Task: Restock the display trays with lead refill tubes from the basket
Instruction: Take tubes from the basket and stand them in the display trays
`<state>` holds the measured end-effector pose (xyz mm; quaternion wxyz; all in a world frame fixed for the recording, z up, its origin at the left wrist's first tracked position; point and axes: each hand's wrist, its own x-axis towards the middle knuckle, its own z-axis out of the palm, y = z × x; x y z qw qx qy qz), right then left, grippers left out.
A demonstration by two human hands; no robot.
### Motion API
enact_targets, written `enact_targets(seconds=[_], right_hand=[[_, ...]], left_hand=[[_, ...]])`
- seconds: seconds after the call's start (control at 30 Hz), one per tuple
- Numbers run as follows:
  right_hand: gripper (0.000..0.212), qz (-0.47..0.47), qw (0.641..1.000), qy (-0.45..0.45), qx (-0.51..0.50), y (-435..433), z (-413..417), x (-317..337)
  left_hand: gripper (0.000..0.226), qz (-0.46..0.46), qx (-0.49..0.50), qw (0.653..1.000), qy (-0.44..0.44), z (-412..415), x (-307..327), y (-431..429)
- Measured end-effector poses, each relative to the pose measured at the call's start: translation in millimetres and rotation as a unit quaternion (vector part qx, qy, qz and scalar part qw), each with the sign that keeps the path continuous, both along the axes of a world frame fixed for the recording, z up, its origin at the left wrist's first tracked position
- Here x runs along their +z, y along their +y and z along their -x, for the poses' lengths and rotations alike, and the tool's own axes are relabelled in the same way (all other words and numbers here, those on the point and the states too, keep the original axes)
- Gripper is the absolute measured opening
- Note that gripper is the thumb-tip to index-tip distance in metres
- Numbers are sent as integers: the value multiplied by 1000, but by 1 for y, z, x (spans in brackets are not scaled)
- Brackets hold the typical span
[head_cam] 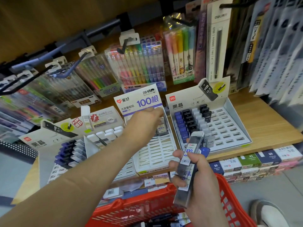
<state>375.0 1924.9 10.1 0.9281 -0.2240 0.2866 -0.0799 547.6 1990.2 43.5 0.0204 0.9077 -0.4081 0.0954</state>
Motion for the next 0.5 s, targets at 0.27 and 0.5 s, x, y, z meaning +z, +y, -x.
enact_targets(seconds=[0.27, 0.5], right_hand=[[23, 69, 996, 44, 24, -4, -1, 0], [20, 228, 973, 18, 14, -19, -2, 2]], left_hand=[[17, 76, 53, 996, -12, -5, -1, -6], [24, 165, 90, 980, 69, 11, 8, -6]])
